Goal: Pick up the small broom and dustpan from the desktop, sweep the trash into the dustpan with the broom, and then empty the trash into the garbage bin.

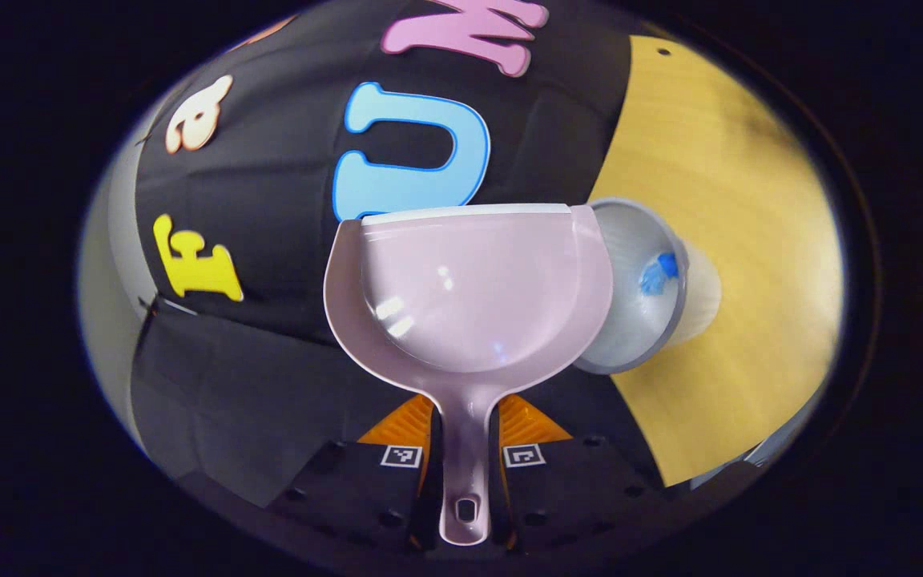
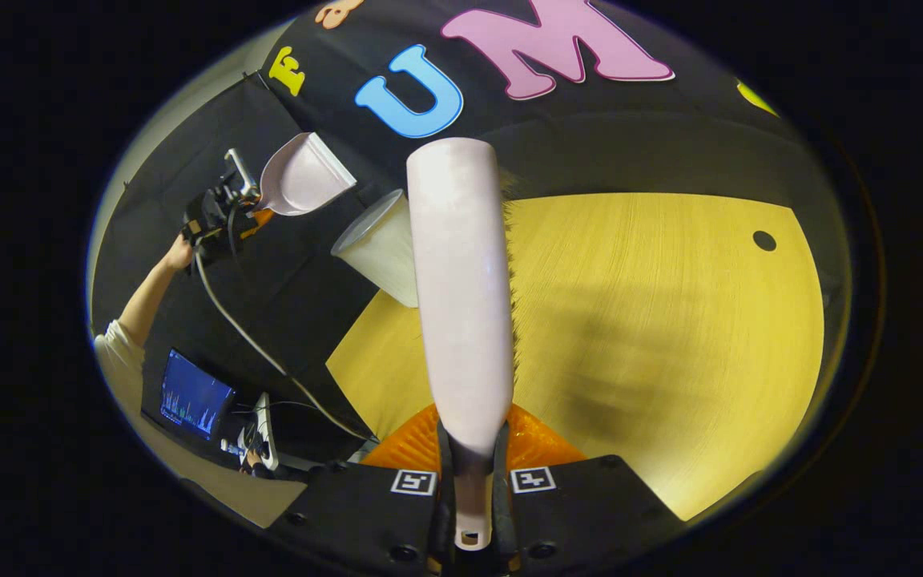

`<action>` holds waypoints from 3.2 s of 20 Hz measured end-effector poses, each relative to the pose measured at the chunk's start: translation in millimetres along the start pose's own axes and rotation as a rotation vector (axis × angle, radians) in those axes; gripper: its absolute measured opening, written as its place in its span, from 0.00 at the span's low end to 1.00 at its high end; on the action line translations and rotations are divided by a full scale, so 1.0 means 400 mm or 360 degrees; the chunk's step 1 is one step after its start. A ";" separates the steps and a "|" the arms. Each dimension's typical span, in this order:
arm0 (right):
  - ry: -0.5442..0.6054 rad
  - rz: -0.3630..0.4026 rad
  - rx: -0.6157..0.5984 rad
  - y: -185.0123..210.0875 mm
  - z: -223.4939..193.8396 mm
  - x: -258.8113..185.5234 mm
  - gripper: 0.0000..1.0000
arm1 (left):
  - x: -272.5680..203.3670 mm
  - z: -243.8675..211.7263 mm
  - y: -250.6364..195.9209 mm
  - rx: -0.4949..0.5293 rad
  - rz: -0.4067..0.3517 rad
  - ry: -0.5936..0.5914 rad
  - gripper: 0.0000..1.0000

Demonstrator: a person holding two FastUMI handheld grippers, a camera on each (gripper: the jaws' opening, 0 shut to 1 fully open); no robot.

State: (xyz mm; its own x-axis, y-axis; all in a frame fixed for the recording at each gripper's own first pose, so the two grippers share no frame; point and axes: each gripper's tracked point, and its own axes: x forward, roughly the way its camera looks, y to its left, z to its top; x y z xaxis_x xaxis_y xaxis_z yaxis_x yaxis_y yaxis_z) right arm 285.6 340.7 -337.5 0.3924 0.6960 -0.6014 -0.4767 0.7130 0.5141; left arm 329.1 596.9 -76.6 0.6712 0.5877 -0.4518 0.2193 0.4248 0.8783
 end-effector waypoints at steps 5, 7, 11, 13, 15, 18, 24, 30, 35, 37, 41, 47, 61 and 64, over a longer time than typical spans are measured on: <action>-0.0088 -0.0304 -0.0128 -0.005 0.064 -0.013 0.19 | -0.041 0.093 -0.092 -0.0515 -0.0463 -0.0133 0.20; -0.0059 -0.0401 -0.0148 0.004 0.064 0.000 0.19 | -0.056 0.142 -0.211 -0.0645 -0.0733 -0.0127 0.21; 0.0108 -0.0589 -0.0036 -0.034 -0.005 0.032 0.19 | -0.130 0.202 -0.521 -0.0753 -0.1124 0.0029 0.20; 0.0230 -0.0688 0.0037 -0.074 -0.057 0.058 0.19 | -0.129 0.231 -0.665 -0.0818 -0.1266 0.0156 0.21; 0.0345 -0.0731 0.0150 -0.099 -0.123 0.102 0.19 | -0.132 0.266 -0.794 -0.0872 -0.1374 0.0313 0.21; 0.0528 -0.0808 0.0188 -0.140 -0.153 0.128 0.20 | -0.130 0.305 -0.820 -0.0826 -0.1412 0.0478 0.21; 0.0748 -0.0919 0.0315 -0.148 -0.136 0.103 0.20 | -0.133 0.384 -0.738 -0.0973 -0.1536 0.0696 0.21; 0.0835 -0.1029 0.0462 -0.189 -0.209 0.089 0.19 | -0.130 0.405 -0.723 -0.0940 -0.1472 0.0702 0.23; 0.0875 -0.1027 0.0550 -0.207 -0.227 0.137 0.20 | -0.140 0.416 -0.712 -0.0902 -0.1477 0.0727 0.21; 0.0885 -0.1025 0.0576 -0.207 -0.217 0.140 0.19 | -0.136 0.410 -0.723 -0.0873 -0.1472 0.0736 0.21; 0.0901 -0.1004 0.0598 -0.199 -0.210 0.160 0.20 | -0.128 0.408 -0.727 -0.0861 -0.1476 0.0749 0.22; 0.0925 -0.0995 0.0544 -0.201 -0.196 0.137 0.31 | -0.133 0.402 -0.723 -0.0839 -0.1470 0.0752 0.27; 0.0766 -0.1048 0.0469 -0.171 -0.134 0.080 0.94 | -0.191 0.397 -0.622 -0.0902 -0.1328 0.0691 0.75; 0.0685 -0.1017 0.0387 -0.127 -0.097 0.048 0.94 | -0.230 0.406 -0.587 -0.0938 -0.1324 0.0619 0.76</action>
State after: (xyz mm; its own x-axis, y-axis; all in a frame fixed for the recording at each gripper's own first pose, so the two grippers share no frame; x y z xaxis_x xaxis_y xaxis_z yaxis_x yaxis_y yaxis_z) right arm 286.8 314.5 -398.8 0.1700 0.0890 -0.9814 -0.0587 0.9951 0.0800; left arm 330.9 331.0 -215.7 0.1774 0.0973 -0.9793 0.0578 0.9924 0.1091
